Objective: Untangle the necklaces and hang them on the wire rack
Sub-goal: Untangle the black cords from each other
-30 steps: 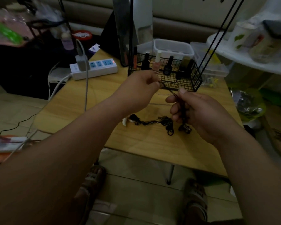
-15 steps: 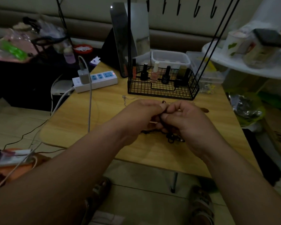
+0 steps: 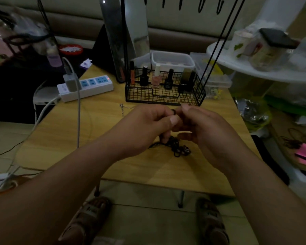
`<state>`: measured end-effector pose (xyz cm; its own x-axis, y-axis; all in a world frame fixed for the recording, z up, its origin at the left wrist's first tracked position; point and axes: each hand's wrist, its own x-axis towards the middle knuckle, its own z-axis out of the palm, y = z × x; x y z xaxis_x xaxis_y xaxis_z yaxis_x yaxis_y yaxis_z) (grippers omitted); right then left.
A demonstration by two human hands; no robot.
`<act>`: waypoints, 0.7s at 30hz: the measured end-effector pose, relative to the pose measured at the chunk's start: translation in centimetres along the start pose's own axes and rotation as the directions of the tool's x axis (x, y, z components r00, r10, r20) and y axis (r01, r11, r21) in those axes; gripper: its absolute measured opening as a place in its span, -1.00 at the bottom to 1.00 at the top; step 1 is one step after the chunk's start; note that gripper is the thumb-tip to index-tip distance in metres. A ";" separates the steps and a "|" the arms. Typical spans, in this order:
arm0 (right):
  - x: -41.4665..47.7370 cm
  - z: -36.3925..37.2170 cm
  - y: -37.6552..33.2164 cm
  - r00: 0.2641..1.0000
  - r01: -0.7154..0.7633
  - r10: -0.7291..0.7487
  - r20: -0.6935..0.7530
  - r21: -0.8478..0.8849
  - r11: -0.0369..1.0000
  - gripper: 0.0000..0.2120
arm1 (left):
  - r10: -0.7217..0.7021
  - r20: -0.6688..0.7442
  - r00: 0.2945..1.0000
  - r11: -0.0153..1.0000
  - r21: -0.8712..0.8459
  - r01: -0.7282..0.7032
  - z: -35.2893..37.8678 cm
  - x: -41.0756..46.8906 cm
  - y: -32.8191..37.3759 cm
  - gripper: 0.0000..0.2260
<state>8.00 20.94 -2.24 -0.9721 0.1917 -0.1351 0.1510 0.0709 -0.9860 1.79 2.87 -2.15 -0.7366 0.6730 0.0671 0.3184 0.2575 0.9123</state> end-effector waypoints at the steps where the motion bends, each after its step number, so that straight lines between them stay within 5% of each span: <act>1: -0.1 -0.1 0.1 0.999 -0.029 0.027 0.045 0.052 0.998 -0.61 | 0.018 0.037 0.999 0.999 -0.038 -0.017 -0.2 -0.1 0.1 -0.81; 4: -0.4 -0.4 0.1 0.991 -0.094 0.075 0.110 0.182 0.979 -0.54 | 0.035 0.132 0.991 0.989 -0.148 -0.015 -0.6 0.0 0.3 -0.81; 15: 0.7 -0.1 -0.3 1.000 0.000 -0.003 0.011 0.323 0.946 -0.87 | -0.060 0.154 0.986 0.918 -0.381 0.115 -0.2 1.5 -0.2 -0.85; 21: 0.9 0.4 -0.5 0.999 -0.040 0.025 0.048 0.351 0.935 -0.60 | -0.028 0.033 0.999 0.799 -0.599 0.042 -0.2 2.1 -0.1 -0.86</act>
<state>7.01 20.68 -1.90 -0.9755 0.1466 -0.1639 0.1170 -0.2853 -0.9513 0.11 4.07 -2.01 -0.7255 0.6876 0.0280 -0.1343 -0.1813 0.9742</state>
